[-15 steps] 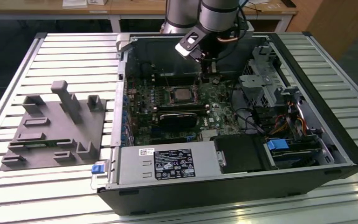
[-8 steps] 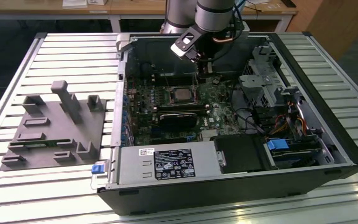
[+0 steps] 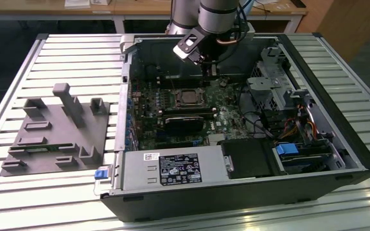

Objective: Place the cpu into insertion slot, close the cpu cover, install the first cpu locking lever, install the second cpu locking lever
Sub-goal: 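Close the cpu cover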

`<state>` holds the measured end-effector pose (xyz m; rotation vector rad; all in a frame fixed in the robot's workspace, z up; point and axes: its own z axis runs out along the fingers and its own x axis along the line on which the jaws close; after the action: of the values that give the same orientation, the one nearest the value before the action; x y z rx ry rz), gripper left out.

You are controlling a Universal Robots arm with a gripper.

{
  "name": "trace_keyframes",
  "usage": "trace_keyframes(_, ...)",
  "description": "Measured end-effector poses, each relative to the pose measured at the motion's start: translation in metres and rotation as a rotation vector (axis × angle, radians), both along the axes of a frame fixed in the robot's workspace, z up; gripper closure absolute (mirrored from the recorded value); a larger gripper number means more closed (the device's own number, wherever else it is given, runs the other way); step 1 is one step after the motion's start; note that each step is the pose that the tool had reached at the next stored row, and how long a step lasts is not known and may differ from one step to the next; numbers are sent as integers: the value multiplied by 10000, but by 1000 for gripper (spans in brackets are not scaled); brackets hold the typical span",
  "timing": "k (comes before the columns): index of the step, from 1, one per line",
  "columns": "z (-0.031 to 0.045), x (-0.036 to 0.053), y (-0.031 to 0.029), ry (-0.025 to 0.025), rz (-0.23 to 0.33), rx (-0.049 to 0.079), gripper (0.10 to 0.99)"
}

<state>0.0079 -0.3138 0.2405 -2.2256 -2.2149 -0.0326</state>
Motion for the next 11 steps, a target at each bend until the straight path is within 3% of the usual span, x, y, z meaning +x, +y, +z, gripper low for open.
trace_keyframes(11, -42, -82, -6, 6, 0, 3, 969)
